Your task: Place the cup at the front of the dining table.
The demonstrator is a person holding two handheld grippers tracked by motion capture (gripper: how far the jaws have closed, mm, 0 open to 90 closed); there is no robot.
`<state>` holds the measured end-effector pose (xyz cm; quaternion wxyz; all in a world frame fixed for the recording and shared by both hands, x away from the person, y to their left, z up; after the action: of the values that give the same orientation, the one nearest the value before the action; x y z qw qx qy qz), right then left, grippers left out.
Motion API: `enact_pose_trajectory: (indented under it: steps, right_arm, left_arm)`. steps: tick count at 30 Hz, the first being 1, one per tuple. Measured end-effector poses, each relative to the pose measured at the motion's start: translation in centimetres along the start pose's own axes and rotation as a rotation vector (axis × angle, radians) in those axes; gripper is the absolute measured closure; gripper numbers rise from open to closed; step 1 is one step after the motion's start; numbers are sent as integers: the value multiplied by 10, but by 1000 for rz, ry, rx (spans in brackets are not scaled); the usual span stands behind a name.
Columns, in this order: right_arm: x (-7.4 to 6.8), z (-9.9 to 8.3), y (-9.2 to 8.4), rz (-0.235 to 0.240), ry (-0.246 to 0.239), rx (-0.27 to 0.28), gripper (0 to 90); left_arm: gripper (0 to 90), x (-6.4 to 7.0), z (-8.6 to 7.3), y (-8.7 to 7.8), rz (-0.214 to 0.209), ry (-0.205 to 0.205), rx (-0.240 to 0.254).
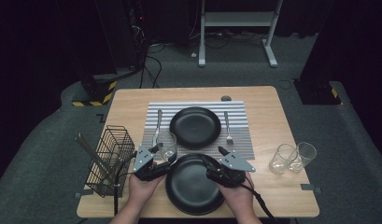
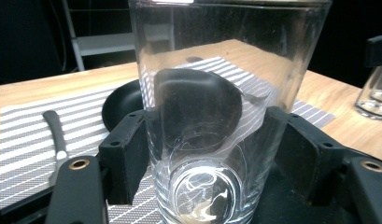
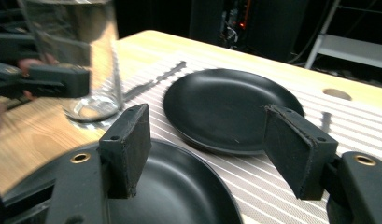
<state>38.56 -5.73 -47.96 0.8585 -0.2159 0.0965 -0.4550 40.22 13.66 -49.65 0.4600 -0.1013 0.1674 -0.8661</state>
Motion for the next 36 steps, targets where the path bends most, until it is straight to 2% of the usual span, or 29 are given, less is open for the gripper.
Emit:
enact_pose_trajectory:
  steps: [10, 16, 23, 26, 28, 32, 34, 36]
  right_arm:
    - [40, -32, -12, -65, 58, -47, 332]
    - [56, -50, -16, -95, 58, -77, 334]
    - [64, -69, -18, -105, 45, -108, 333]
    - [66, -76, -18, -94, 40, -116, 335]
    - [66, -79, -17, -81, 42, -120, 334]
    - [66, -80, -15, -65, 15, -128, 334]
    - [67, -82, -14, -69, 5, -138, 336]
    - [70, -85, -14, -73, 15, -145, 336]
  left_arm:
    - [308, -7, -3, 1, 30, -20, -1]
    - [308, -13, -6, 2, 50, -33, -5]
    - [308, -16, -10, 6, 74, -30, -19]
    - [308, -20, -14, 7, 91, -34, -28]
    - [308, -23, -16, 9, 103, -46, -36]
    - [308, -26, -21, 15, 113, -74, -54]
    - [308, -27, -22, 18, 112, -89, -66]
    - [308, -28, -21, 21, 105, -109, -70]
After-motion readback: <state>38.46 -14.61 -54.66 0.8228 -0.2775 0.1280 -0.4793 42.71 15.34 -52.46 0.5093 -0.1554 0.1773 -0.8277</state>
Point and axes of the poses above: each handheld gripper's, and its own axes: y roughly forward along the jaws, z roughly out of its top, x roughly to its right, the point moved 9 cm from there along y, roughly forward along the jaws, and after that the axes turned 7 degrees about -x, right-handed, at the moved point
